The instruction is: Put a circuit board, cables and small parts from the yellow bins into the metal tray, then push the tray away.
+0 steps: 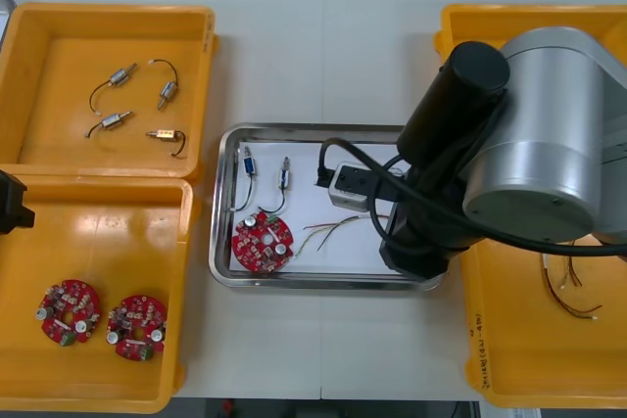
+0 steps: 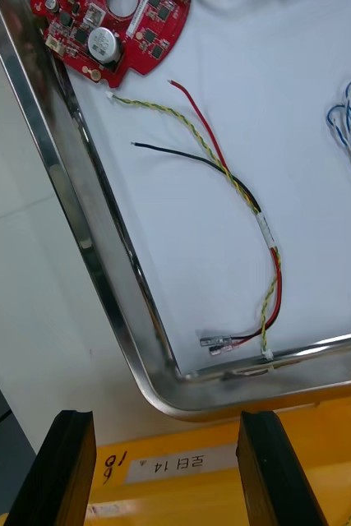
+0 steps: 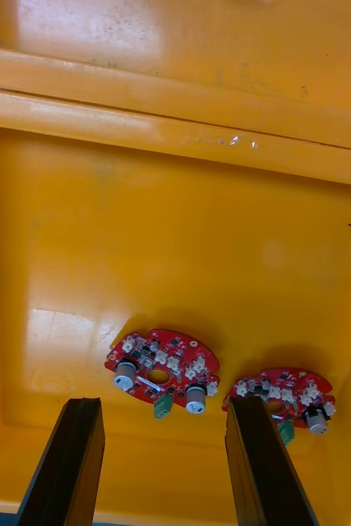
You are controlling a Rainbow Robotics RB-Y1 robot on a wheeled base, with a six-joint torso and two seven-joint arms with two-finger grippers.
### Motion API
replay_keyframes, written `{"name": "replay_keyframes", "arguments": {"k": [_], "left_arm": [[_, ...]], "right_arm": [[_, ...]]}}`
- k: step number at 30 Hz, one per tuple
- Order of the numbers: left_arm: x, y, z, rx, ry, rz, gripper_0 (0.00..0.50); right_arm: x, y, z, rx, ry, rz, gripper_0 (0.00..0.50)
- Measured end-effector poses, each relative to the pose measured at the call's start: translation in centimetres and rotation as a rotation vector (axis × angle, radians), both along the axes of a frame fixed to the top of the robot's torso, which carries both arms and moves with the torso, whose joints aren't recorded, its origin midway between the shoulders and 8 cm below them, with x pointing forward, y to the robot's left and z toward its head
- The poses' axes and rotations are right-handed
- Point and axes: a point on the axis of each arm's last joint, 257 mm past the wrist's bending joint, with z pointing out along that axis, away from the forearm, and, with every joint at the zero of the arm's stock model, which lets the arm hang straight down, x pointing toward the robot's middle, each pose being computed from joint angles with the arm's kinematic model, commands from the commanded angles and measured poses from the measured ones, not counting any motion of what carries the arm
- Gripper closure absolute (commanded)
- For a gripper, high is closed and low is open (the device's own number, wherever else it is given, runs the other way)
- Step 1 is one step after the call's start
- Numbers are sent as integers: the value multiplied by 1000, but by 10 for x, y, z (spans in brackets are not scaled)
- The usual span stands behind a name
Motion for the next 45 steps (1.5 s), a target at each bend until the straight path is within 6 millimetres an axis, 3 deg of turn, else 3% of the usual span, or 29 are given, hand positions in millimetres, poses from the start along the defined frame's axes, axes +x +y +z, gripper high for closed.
{"name": "replay_keyframes", "arguments": {"k": [16,25,36,45], "left_arm": [[0,0,0,1,0,0,65],[0,0,0,1,0,-1,67],[0,0,0,1,1,-1,67],[0,0,0,2,1,-3,66]], "right_arm": [[-8,60,-39,-29,-72,137,0],[-14,64,-59,-99,-92,265,0],[-5,75,-89,-127,-78,243,0],[-11,79,-108,-163,-61,260,0]]}}
